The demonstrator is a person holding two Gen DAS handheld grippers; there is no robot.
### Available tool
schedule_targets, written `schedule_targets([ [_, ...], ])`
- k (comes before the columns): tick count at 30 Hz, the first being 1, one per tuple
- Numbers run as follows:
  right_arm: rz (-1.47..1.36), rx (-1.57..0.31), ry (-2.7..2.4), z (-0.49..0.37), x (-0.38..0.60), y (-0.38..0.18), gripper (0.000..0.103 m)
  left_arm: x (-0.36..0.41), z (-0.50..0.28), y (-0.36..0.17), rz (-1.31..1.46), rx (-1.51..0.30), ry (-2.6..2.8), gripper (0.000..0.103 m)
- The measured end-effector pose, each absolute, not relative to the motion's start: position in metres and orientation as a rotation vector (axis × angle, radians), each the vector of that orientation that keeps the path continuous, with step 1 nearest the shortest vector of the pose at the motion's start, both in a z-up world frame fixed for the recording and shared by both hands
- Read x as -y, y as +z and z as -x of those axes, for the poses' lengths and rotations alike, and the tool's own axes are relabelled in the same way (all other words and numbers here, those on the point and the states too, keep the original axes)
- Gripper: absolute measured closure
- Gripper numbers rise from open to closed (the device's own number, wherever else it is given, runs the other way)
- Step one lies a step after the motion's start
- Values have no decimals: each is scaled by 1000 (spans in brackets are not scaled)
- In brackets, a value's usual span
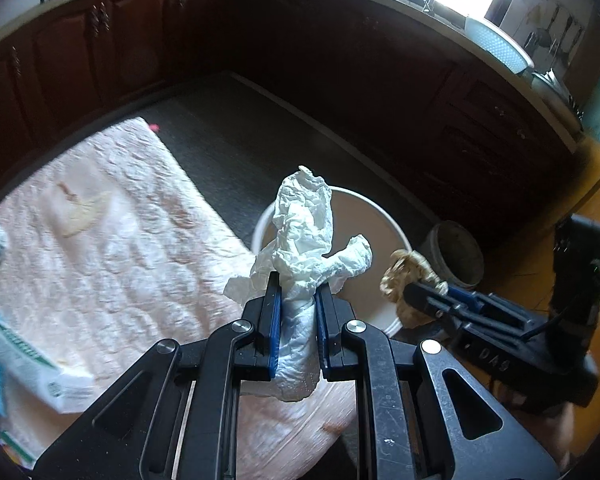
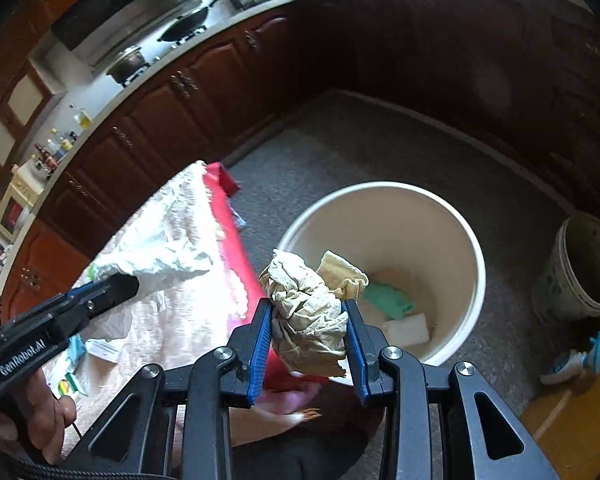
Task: Collect trash
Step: 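Open both tools to drop the tissue and paper into the bucket, then move both tools back over the remaining trash on the table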
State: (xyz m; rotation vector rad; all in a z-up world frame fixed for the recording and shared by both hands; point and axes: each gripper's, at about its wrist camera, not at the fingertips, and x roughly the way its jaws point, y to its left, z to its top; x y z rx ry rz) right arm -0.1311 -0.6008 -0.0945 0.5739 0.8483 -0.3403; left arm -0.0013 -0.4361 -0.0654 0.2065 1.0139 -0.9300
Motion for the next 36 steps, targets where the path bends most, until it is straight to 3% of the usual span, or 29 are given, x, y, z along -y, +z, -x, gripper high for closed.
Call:
schedule_targets([
  [7,-591,-883,-392,138,617,-113,70,457,-3,-77,-135,-1075,-992,87],
  [9,-596,-888,-406,139,620,-116,64,460,-5,-81,-123,-1092,-998,73],
  [11,-595,-890,-416,137,620,-117,55,461,-5,-84,-97,-1109,-1008,51],
  [12,-595,-890,-418,138,619,-117,54,461,-6,-85,-84,-1114,-1012,49],
  [33,-554,-904,-423,134,602,-113,50,412,-4,-69,-111,-1041,-892,47],
  [36,-538,-893,-430,133,596,-108,44,401,-4,-68,-120,-1019,-857,47],
])
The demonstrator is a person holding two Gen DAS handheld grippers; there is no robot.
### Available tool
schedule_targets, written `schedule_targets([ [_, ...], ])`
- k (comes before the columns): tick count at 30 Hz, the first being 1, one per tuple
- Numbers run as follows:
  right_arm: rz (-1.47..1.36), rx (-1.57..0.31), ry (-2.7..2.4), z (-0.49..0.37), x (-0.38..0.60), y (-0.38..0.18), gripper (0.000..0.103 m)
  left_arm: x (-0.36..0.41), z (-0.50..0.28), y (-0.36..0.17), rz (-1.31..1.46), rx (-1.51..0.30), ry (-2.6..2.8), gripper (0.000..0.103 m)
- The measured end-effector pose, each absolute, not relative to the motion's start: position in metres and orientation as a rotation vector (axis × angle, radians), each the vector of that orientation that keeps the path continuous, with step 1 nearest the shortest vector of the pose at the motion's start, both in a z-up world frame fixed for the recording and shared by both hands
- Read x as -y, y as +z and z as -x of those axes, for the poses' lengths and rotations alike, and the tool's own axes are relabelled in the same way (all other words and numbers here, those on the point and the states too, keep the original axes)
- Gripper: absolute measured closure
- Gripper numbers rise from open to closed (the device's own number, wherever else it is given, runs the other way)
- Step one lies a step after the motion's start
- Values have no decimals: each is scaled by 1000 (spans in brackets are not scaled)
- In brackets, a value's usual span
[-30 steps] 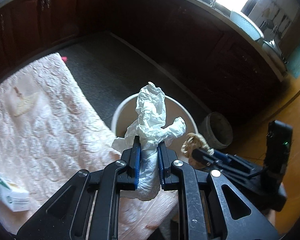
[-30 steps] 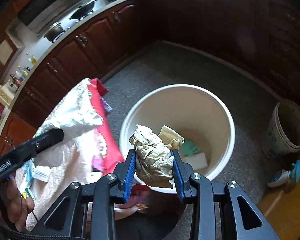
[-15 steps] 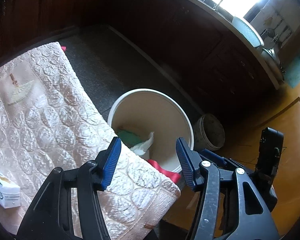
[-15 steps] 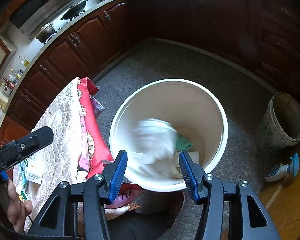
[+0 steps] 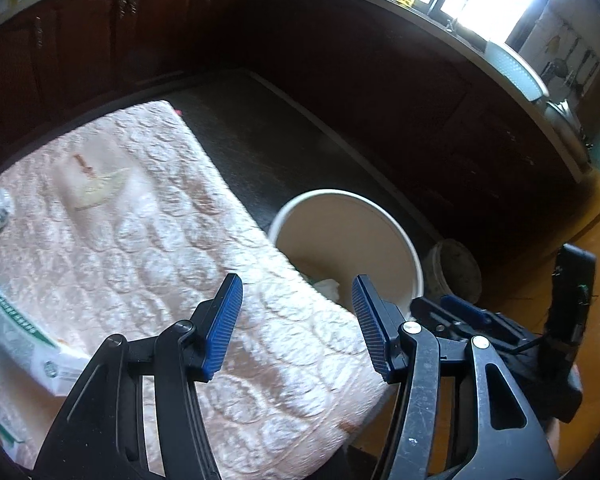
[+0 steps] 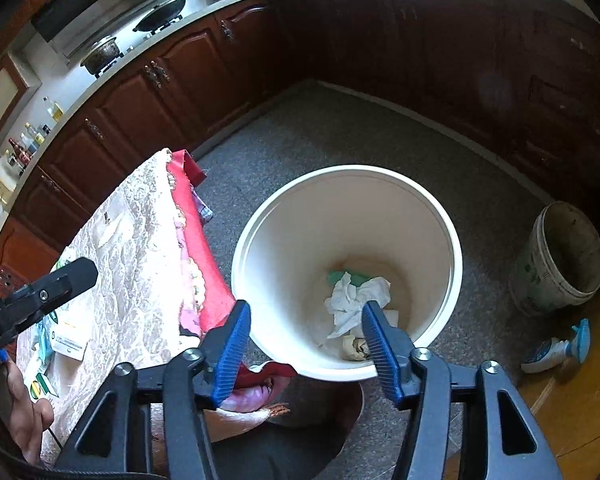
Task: Collect trash
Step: 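Move both tools back over the remaining trash on the table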
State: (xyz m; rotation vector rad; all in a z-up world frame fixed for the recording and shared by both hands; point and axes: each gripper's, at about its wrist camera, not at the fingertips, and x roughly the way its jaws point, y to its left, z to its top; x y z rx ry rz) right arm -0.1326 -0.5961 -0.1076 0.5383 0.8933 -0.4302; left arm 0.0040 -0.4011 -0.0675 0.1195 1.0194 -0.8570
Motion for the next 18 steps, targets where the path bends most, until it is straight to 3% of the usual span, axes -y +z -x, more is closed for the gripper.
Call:
schedule_targets([
  [18,-394,-814,-321,105,528,-60,32,318,-12,-53,-157,-918,-650,47],
])
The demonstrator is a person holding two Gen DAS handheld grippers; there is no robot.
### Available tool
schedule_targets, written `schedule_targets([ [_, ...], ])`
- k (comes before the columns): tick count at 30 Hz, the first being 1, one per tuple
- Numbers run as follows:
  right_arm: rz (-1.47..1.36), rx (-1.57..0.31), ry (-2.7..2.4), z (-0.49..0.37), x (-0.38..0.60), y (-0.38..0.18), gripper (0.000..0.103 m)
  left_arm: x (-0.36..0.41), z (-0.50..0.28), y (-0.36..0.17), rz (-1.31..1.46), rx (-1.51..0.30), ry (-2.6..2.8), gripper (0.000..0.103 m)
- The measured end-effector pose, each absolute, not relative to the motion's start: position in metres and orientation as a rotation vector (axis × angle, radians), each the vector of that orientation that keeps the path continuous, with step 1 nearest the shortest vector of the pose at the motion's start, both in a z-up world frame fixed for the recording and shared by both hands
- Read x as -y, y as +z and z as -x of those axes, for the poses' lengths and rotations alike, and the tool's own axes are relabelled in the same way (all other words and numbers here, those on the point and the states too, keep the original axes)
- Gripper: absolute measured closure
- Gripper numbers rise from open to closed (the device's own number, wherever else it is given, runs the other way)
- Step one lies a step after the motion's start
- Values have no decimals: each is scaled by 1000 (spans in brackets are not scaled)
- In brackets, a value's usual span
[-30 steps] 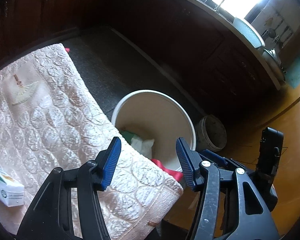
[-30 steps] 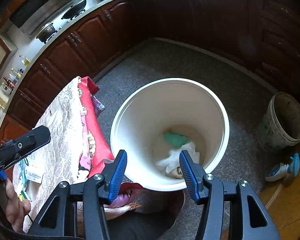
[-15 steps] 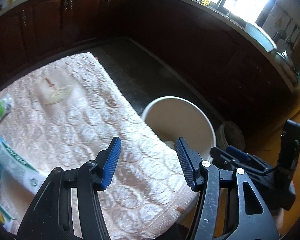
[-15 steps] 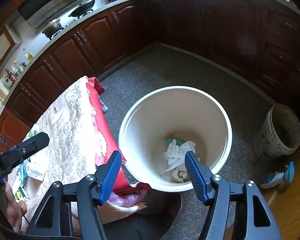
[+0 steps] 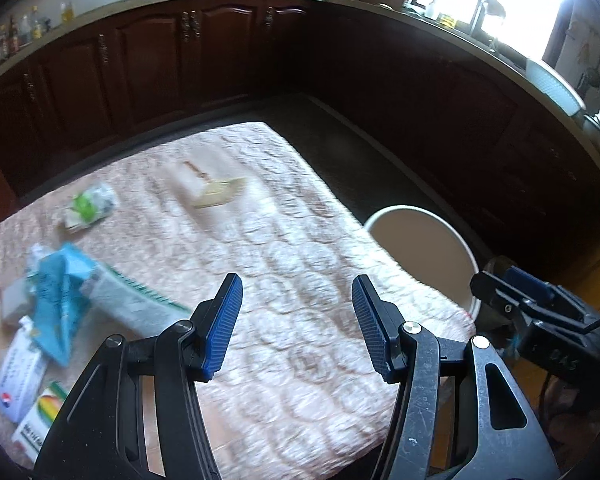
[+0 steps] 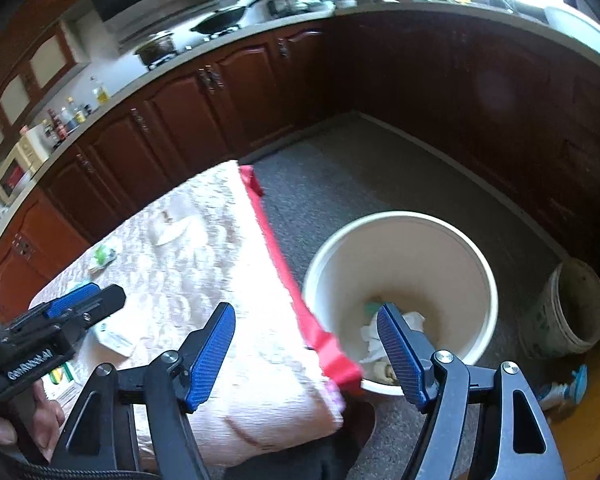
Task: Collect trash
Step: 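Move both tools back over the remaining trash on the table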
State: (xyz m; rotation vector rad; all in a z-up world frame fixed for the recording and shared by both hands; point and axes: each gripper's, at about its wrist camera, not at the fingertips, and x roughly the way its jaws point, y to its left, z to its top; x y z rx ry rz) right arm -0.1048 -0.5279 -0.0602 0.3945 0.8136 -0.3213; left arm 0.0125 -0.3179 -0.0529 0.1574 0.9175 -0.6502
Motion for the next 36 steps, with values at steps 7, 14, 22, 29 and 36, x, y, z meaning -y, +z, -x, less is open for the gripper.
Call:
schedule_targets([
  [7,-339,-814,-209,87,481,-53,30,265,-16,-50,-126,-916,-599,47],
  [14,-283,-847,-99,64,435,-51,27,200,-25,-46,-65,-929,-539,47],
  [22,-246,-858,-12,44,397,-52,21,119,-32,-50,-81,-927,-437,47],
  [29,-213,-891,59,26,367,-61,21,52,-37,-59,-41,-951,-356,41],
  [36,-210,-915,124,8,343,-64,21,21,-59,-68,11,-981,-306,41],
])
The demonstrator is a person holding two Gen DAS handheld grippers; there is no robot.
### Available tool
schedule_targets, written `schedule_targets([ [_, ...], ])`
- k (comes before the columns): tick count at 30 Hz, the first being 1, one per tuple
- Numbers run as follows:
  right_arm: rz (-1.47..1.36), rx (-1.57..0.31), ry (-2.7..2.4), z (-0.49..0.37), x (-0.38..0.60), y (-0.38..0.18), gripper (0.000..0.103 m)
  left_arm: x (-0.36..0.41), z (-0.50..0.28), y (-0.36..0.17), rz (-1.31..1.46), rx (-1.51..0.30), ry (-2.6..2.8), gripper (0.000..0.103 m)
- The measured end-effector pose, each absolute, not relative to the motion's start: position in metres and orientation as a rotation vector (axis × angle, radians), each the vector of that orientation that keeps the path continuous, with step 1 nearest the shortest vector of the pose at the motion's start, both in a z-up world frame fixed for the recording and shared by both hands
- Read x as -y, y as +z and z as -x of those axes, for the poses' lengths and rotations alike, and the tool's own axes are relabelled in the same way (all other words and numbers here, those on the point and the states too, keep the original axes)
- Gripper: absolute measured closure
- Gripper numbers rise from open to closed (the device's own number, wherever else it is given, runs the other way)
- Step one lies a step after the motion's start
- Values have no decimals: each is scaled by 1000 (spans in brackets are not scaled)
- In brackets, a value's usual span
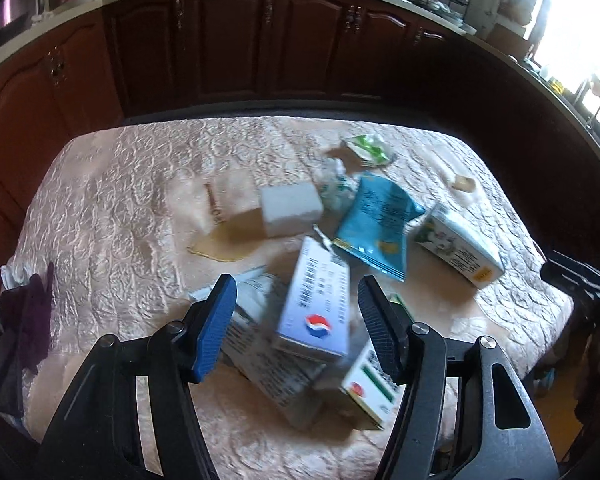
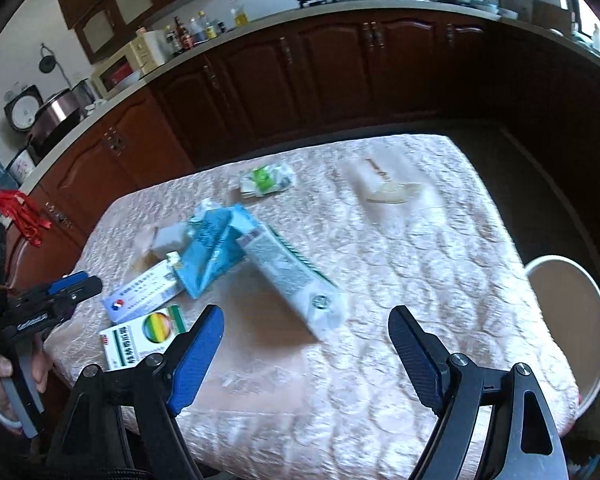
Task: Collect trash
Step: 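Move both tools back over the remaining trash on the table, then grasp the white sponge with the left tool while the right tool grasps the green-white snack bag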
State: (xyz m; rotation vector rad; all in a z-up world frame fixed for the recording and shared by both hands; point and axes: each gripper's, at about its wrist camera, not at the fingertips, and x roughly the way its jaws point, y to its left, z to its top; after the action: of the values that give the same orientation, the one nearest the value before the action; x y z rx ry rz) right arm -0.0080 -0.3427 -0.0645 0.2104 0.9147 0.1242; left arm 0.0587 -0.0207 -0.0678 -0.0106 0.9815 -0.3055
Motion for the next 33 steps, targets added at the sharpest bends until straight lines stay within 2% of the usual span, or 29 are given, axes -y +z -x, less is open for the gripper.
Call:
schedule_targets([
  [11,-178,-946,173,-29,319,-64,21,28,-119,-88,27,-1040,-314,41],
  [18,-168,-967,197,-62,311,-67,21,48,-161,-108,-58,-1098,-318,41],
  [28,-196,-1021,204,-114,317,-79,21,71,-191,-132,-102,-1153,-333,41],
  [30,-190,-1035,209,-128,316,-83,21,69,-196,-136,-82,-1172,-326,41],
  [33,-184,-1067,214,-154,312,-92,21,66,-200,-139,-52,-1188,-346,50],
])
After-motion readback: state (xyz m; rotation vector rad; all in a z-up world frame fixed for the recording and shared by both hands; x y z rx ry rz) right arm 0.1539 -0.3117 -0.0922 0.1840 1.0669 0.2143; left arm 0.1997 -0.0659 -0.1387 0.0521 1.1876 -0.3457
